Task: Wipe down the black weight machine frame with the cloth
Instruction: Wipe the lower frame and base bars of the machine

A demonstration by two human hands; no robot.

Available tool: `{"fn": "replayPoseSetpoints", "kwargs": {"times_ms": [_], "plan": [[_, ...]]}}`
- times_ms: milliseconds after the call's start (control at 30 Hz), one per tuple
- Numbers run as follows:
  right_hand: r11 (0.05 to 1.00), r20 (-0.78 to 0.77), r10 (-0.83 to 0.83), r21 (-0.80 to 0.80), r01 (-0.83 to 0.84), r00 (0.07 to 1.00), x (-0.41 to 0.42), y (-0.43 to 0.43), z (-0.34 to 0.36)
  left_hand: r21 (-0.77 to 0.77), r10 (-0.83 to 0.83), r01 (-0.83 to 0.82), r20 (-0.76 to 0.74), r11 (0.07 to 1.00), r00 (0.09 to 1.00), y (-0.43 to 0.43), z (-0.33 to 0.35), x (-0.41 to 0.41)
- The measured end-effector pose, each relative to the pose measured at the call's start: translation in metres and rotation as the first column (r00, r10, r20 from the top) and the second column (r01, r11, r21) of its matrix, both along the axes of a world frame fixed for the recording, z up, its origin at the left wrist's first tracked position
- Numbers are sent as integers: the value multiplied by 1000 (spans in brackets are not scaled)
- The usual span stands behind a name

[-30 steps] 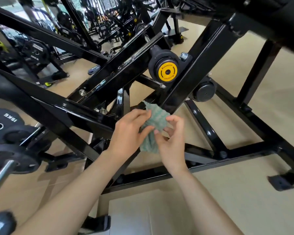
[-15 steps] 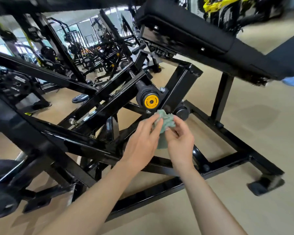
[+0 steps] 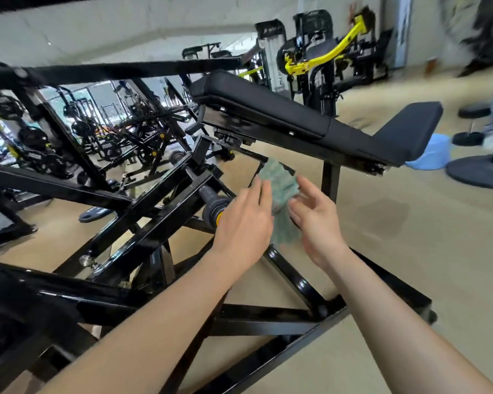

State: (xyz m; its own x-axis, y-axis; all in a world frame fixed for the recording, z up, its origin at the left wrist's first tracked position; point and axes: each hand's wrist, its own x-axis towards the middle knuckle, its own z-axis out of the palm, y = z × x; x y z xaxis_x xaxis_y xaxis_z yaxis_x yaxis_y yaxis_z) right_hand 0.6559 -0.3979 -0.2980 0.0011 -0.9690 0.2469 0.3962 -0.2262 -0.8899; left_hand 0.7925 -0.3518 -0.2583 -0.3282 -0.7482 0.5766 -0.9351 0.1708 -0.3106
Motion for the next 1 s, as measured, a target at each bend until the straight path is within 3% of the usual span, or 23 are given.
{"fn": "replayPoseSetpoints", "kwargs": {"times_ms": [133,367,667,800,900,1000], "plan": [[1000,-49,-4,8,4,999,-9,-15,13,119,15,15,-248,993,969,-19,22,-9],[995,-208,-68,-81,52,976,-5,-21,31,171,79,-21,-335,985,939,-35,46,-3],[987,-257,-75,-157,35,964,7,-6,16,5,125,-125,-72,992,990,-22,31,6],[972,-255,-155,-211,101,954,20,8,-5,-210,-132,175,203,962,970,-15,-1,25],[974,-242,-158,-198,111,957,24,19,-22,-310,-222,304,272,901,936,-6,-25,41],[978,-230,-154,-177,114,961,27,28,-35,-286,-264,343,280,895,923,6,-46,55]]}}
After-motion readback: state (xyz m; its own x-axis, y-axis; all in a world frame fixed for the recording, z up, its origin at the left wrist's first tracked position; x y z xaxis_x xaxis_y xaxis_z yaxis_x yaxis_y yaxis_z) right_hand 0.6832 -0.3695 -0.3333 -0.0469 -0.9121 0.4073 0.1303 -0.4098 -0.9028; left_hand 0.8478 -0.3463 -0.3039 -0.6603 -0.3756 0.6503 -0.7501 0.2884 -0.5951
